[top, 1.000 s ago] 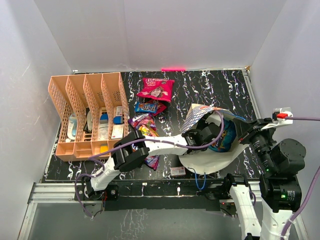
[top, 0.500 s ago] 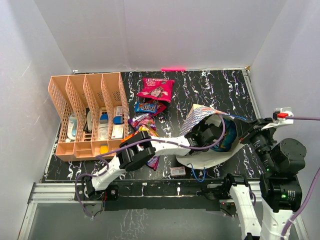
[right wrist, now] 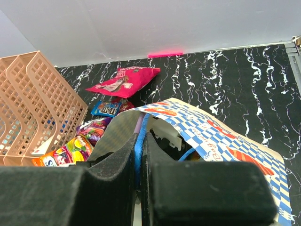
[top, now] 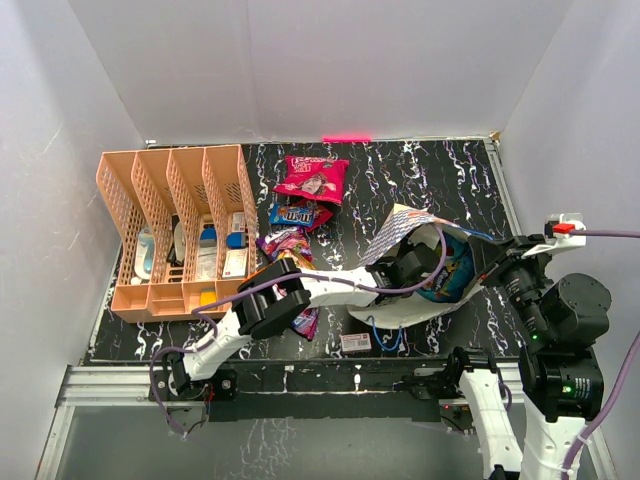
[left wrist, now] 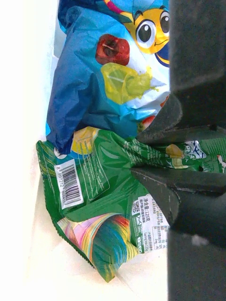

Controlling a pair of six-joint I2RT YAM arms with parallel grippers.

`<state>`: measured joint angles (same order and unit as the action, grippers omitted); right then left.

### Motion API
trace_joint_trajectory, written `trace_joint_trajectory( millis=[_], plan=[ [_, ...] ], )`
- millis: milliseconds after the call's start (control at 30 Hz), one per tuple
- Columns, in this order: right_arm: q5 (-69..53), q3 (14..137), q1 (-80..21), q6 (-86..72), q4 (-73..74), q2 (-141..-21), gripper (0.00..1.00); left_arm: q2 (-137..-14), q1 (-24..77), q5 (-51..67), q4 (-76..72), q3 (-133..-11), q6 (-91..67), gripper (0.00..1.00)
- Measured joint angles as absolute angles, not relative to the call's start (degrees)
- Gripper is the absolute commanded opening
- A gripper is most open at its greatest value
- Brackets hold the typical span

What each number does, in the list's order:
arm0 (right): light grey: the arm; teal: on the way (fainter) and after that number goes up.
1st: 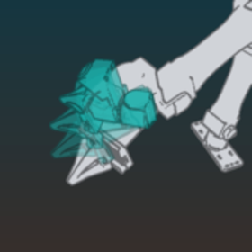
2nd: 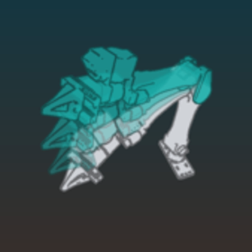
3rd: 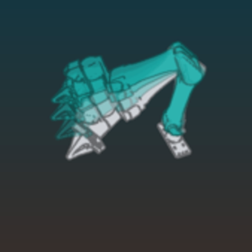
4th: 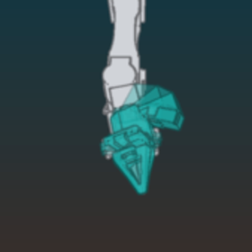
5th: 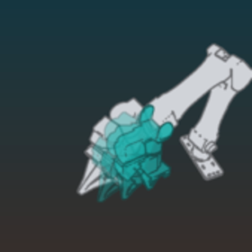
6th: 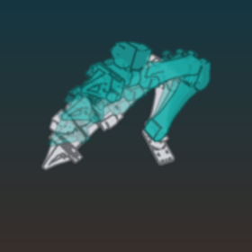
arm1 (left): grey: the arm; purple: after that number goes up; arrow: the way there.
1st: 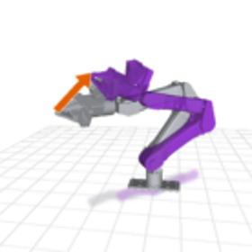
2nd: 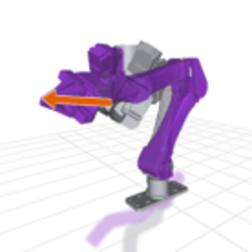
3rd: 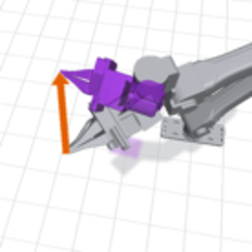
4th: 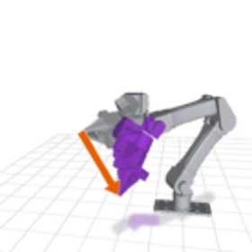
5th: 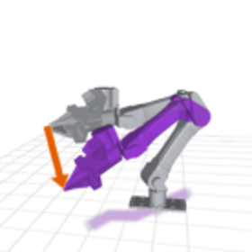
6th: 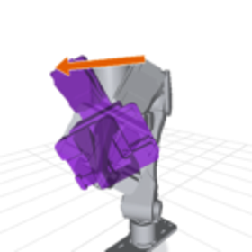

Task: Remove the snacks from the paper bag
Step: Take out the snack from the paper bag.

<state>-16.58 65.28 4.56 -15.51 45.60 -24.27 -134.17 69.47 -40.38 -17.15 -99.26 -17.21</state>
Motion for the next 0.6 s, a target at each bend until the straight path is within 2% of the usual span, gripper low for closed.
trace_joint_trajectory(
  millis=[133,333,600],
  plan=[
    [-16.36,65.23,4.54,-15.33,45.39,-24.27,0.08,-132.70,68.90,-37.69,-16.01,-98.08,-16.08,0.16],
    [-15.81,65.23,4.54,-14.90,44.71,-24.34,0.08,-129.71,68.73,-32.60,-13.37,-95.68,-15.86,0.00],
    [-14.48,65.23,4.54,-14.87,44.25,-24.34,0.08,-126.72,68.79,-25.56,-9.15,-95.00,-15.53,0.00]
  ],
)
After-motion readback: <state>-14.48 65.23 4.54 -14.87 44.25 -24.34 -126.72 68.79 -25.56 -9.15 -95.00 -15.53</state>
